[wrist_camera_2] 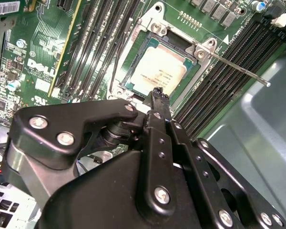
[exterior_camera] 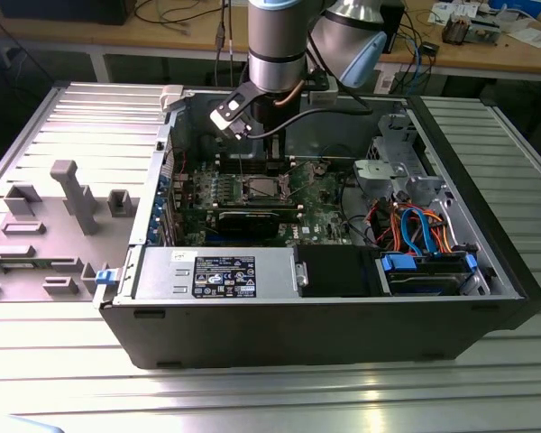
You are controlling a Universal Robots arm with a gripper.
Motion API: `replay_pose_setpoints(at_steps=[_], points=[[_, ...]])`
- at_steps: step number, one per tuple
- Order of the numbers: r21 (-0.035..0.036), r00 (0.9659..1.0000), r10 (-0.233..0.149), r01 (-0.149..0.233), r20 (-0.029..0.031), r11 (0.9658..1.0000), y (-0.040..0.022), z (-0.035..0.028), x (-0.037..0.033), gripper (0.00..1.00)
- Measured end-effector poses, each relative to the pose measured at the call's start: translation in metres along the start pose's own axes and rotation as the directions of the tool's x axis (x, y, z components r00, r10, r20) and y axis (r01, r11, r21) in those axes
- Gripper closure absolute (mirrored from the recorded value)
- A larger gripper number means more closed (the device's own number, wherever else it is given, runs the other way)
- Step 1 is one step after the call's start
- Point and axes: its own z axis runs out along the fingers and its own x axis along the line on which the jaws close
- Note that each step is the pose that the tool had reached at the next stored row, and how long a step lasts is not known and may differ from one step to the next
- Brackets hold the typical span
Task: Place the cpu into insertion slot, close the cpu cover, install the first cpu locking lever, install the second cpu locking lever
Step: 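Close the cpu cover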
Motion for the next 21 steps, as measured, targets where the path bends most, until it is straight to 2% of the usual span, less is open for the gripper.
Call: replay_pose_setpoints(at_steps=[4,8,13,21], points=[[0.0000,1.0000,0.000,0.000,0.0000,1.0000,0.0001,-0.0004,0.0001,0.89],[0.0000,1.0000,0.000,0.000,0.0001,1.0000,0.0004,-0.0062,0.0001,0.89],[0.0001,1.0000,0.000,0.000,0.0000,1.0000,0.0061,-0.0062,0.0001,0.89],[0.0001,1.0000,0.000,0.000,0.0000,1.0000,0.0066,-0.0062,0.0002,0.89]])
